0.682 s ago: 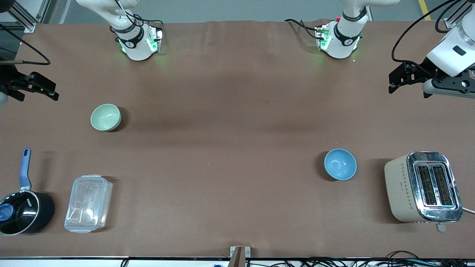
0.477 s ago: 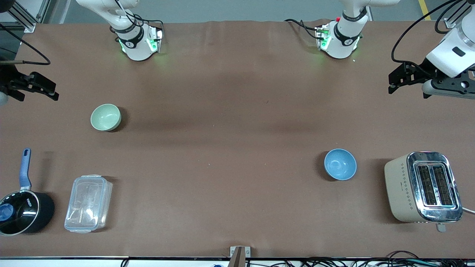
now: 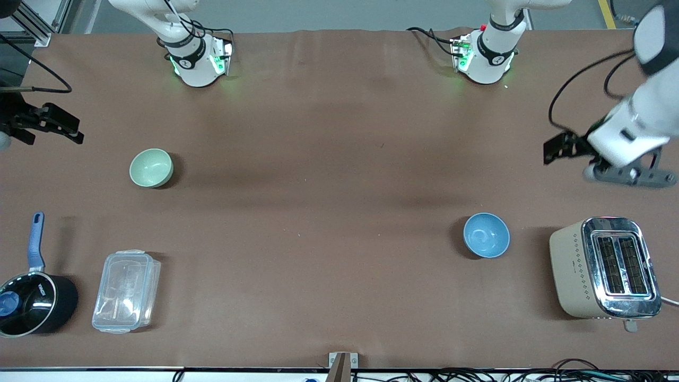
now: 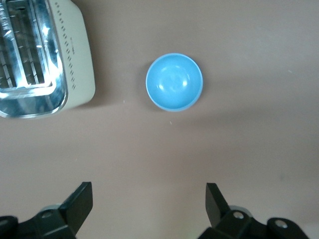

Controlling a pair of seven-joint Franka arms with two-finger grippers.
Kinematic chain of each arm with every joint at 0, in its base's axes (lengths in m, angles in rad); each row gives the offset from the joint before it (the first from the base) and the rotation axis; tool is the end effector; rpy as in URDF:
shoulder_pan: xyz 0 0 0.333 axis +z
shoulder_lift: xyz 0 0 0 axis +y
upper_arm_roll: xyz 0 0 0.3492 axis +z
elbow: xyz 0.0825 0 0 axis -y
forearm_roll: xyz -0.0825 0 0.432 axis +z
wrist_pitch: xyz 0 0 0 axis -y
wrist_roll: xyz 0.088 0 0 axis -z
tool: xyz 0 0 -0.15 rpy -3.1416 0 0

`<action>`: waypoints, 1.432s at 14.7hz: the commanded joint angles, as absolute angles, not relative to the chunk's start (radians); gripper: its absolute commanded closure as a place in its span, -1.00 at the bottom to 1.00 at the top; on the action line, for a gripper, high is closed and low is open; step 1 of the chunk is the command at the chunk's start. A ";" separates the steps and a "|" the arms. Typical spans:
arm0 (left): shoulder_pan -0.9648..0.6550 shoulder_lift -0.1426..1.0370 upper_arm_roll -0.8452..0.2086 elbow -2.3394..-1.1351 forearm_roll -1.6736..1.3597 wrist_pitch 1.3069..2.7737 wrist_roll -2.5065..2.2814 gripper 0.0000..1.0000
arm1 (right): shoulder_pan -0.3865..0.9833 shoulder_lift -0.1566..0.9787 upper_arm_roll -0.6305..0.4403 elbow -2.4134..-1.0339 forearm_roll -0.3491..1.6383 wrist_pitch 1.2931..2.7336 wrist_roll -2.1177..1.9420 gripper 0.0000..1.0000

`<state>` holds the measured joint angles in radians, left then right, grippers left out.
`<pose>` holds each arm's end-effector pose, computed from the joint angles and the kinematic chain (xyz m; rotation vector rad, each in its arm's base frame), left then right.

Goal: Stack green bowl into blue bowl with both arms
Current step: 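Reach the left gripper down to the rim of the blue bowl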

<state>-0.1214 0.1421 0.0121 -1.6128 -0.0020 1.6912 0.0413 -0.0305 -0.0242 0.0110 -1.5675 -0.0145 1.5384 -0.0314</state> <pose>0.6452 -0.0715 0.5137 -3.1292 0.2357 0.0999 0.5907 -0.0137 0.6280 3.1269 0.0179 -0.0082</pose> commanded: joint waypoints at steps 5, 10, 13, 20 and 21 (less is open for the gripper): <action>-0.078 0.394 0.003 -1.720 0.000 2.061 0.060 -1.00 | -0.035 -0.043 0.011 -1.588 -0.014 1.551 -0.043 -1.00; -0.074 0.538 0.003 -1.743 -0.005 2.218 0.058 -0.94 | -0.035 -0.041 0.011 -1.588 -0.014 1.552 -0.043 -1.00; -0.072 0.577 0.003 -1.741 -0.006 2.235 0.058 -0.42 | -0.034 -0.041 0.011 -1.586 -0.014 1.557 -0.043 -1.00; -0.080 0.627 0.002 -1.730 -0.012 2.252 0.049 0.68 | -0.034 -0.040 0.012 -1.586 -0.014 1.557 -0.043 -1.00; -0.083 0.629 0.000 -1.730 -0.014 2.252 0.046 0.82 | -0.035 -0.041 0.012 -1.586 -0.014 1.557 -0.043 -1.00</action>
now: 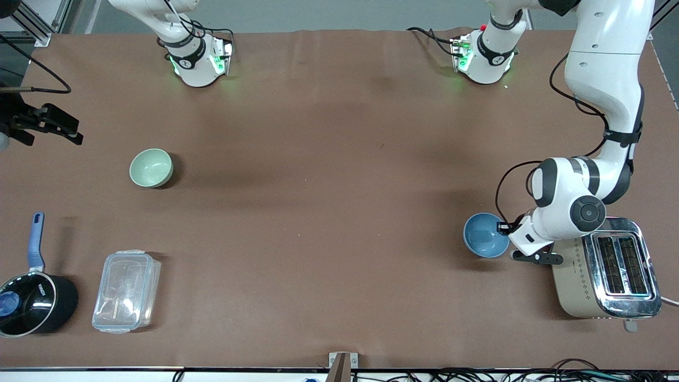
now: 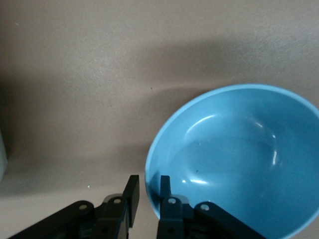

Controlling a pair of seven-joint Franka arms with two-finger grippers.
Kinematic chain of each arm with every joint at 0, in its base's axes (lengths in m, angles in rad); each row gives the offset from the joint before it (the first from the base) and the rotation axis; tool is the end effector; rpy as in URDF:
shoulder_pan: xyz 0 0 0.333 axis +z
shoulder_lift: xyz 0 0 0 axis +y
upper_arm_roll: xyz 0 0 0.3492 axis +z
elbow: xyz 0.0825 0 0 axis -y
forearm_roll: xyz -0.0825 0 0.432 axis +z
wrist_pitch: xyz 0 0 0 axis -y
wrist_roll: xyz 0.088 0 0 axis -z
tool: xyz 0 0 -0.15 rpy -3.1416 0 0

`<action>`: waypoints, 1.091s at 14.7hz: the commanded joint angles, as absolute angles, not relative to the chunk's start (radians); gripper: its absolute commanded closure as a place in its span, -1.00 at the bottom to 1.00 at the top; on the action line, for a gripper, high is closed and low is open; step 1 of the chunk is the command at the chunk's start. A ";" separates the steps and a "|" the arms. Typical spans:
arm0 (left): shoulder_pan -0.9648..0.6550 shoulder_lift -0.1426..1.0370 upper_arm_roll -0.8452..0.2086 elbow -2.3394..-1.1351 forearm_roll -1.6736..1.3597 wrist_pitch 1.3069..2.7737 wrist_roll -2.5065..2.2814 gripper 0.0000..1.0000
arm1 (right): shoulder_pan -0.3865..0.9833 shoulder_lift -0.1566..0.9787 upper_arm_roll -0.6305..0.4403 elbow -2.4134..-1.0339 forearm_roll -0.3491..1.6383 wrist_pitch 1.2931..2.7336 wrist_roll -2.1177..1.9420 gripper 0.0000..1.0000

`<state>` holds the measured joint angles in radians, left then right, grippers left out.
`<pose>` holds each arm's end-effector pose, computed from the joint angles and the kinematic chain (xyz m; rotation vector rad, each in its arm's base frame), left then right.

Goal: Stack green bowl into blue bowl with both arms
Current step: 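Grasp the blue bowl rim and slide it toward the table center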

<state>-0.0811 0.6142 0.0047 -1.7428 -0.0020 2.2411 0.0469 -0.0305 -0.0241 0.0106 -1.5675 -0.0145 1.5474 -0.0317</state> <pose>0.7003 -0.0539 0.1642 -3.1275 0.1921 0.1817 0.5921 -0.0139 0.6288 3.1267 0.0179 0.0057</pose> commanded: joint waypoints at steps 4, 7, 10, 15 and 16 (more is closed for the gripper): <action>-0.081 0.615 -0.009 -1.694 -0.031 2.241 0.051 0.99 | -0.035 -0.040 0.012 -1.582 -0.014 1.557 -0.043 -1.00; -0.077 0.568 -0.069 -1.674 -0.046 2.198 0.038 0.99 | -0.037 -0.041 0.011 -1.583 -0.014 1.551 -0.044 -1.00; -0.081 0.517 -0.170 -1.663 -0.048 2.122 -0.076 0.99 | -0.041 -0.040 0.011 -1.586 -0.014 1.555 -0.046 -1.00; -0.155 0.552 -0.371 -1.628 -0.038 2.117 -0.487 1.00 | -0.084 -0.046 0.011 -1.656 -0.014 1.592 -0.072 -1.00; -0.204 0.561 -0.371 -1.615 -0.038 2.123 -0.544 1.00 | -0.109 -0.054 0.011 -1.710 -0.014 1.630 -0.116 -1.00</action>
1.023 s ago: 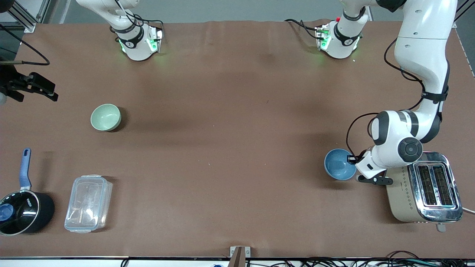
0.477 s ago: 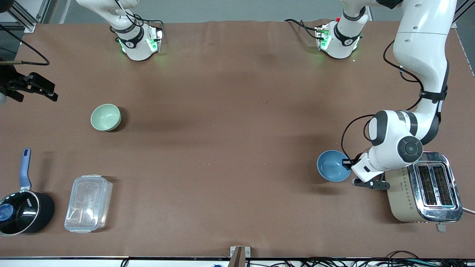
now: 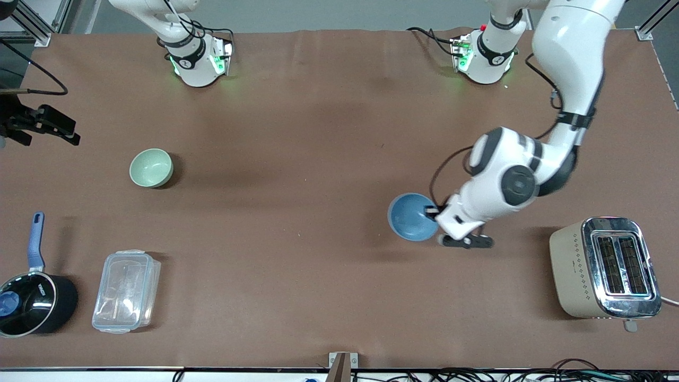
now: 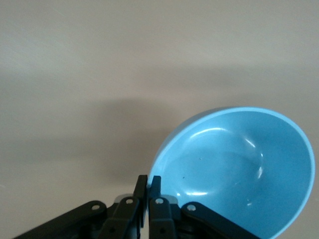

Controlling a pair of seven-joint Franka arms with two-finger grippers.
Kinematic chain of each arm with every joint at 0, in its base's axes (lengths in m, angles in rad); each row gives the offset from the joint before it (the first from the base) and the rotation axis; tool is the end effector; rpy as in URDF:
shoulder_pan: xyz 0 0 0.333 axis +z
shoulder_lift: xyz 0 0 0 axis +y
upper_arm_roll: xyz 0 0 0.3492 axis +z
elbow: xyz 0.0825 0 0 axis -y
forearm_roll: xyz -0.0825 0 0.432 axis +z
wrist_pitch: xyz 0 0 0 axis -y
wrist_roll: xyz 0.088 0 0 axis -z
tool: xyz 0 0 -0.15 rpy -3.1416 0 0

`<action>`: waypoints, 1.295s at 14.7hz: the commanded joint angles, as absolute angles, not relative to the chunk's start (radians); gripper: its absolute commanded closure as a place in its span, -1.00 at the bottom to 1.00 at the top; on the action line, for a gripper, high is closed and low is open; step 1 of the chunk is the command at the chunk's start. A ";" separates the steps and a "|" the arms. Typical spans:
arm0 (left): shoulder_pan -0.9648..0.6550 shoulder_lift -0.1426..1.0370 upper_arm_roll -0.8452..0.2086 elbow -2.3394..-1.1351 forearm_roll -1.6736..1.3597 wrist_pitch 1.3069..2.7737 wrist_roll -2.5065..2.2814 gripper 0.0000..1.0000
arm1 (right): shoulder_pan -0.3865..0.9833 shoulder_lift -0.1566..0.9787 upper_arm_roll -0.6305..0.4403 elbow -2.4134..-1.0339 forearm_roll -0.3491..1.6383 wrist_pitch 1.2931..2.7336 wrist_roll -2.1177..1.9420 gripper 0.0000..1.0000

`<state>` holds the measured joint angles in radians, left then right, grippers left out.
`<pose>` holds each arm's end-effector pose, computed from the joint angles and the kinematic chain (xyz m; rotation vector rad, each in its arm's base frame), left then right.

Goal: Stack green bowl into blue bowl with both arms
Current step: 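Grasp the blue bowl rim and slide it toward the table center, then release the blue bowl with the left gripper while the right gripper grasps the green bowl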

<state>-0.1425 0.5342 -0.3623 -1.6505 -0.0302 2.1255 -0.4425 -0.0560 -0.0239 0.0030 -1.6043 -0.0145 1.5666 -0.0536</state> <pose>0.6496 -0.3342 0.2777 2.9640 -0.0026 -0.1763 0.5919 -0.0336 0.6112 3.1277 0.0010 -0.0228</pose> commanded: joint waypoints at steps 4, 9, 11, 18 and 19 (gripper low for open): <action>-0.374 0.656 -0.362 -1.577 -0.037 2.213 -0.754 1.00 | -0.286 -0.052 0.005 -1.903 0.079 1.816 -0.377 -1.00; -0.503 0.778 -0.336 -1.575 0.041 2.396 -0.958 1.00 | -0.413 0.026 0.003 -2.156 0.199 2.104 -0.583 -1.00; -0.520 0.788 -0.325 -1.575 0.052 2.399 -0.977 0.94 | -0.429 0.090 0.003 -2.203 0.262 2.129 -0.601 -1.00; -0.497 0.689 -0.253 -1.498 0.063 2.286 -0.971 -1.00 | -0.459 0.262 0.005 -2.249 0.275 2.154 -0.658 -0.84; -0.494 0.678 -0.244 -1.436 0.063 2.217 -0.973 -1.00 | -0.457 0.274 0.005 -2.256 0.275 2.172 -0.658 -0.82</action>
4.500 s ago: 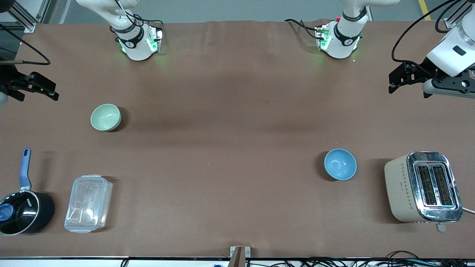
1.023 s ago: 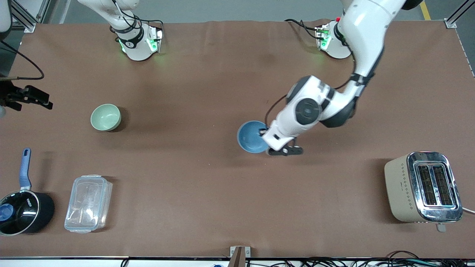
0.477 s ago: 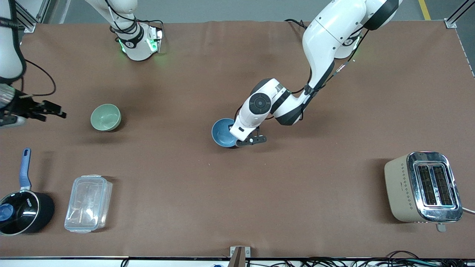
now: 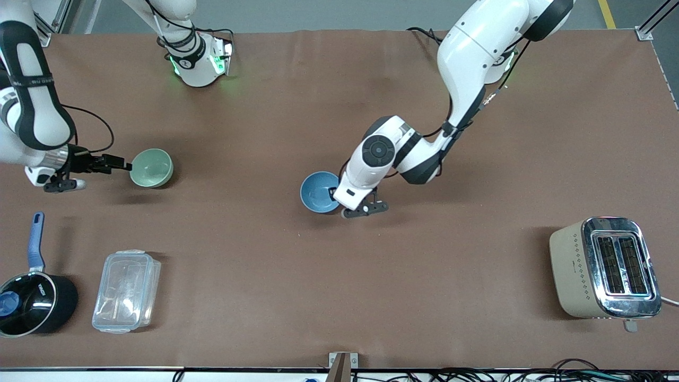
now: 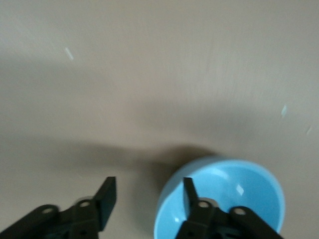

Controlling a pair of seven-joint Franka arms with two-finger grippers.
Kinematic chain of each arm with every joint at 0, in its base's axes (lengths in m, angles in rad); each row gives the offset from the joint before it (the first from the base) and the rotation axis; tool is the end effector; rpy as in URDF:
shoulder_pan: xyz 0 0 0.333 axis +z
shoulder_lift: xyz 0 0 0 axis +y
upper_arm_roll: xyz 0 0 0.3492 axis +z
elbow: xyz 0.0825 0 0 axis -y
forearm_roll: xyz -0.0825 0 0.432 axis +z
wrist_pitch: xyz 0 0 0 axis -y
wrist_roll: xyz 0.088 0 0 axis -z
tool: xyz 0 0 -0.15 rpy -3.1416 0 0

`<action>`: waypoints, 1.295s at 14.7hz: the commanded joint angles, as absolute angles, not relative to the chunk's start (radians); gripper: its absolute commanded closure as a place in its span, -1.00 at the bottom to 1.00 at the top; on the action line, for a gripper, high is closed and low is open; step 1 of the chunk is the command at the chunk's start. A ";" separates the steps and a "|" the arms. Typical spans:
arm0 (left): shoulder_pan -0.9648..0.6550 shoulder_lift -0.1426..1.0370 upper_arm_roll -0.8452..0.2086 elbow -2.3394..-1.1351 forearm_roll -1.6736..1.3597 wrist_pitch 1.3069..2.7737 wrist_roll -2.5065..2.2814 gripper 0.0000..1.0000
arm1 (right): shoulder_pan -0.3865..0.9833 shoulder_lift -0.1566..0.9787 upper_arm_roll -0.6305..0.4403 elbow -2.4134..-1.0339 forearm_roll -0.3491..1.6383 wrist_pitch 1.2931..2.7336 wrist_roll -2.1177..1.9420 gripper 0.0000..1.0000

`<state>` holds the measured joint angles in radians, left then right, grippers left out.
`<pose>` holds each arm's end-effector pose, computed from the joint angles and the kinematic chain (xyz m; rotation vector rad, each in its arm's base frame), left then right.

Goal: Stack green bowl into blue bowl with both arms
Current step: 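Release the blue bowl with the left gripper while the right gripper grasps the green bowl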

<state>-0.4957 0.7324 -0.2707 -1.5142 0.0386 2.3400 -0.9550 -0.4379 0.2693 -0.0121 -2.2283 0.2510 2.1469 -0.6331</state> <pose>0.5892 -0.5231 0.2067 2.9343 0.3547 -0.0499 0.4863 -0.2137 0.1820 -2.7927 -0.0119 0.2901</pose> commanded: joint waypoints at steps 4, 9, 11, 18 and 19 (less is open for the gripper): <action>-0.477 0.586 -0.137 -1.341 0.060 2.022 -0.849 -1.00 | -0.454 0.310 0.008 -2.306 0.302 2.237 -0.690 -0.56; -0.269 0.428 -0.112 -1.345 0.061 1.881 -0.525 -1.00 | -0.453 0.304 0.011 -2.307 0.313 2.181 -0.687 0.99; -0.217 0.373 -0.104 -1.345 0.063 1.809 -0.407 -1.00 | -0.453 0.302 0.011 -2.307 0.343 2.180 -0.689 0.99; -0.123 0.207 -0.101 -1.376 0.043 1.686 -0.106 -1.00 | -0.413 0.180 0.012 -2.264 0.344 2.096 -0.648 0.99; -0.132 0.174 -0.074 -1.405 0.043 1.684 -0.088 -1.00 | -0.411 0.149 0.014 -2.261 0.344 2.077 -0.623 0.99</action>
<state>-0.1222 0.2461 -0.0989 -1.3319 0.0469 1.6892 -0.1361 -0.4196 0.2448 0.0104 -2.2458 0.3217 2.1220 -0.6540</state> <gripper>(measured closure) 0.000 0.956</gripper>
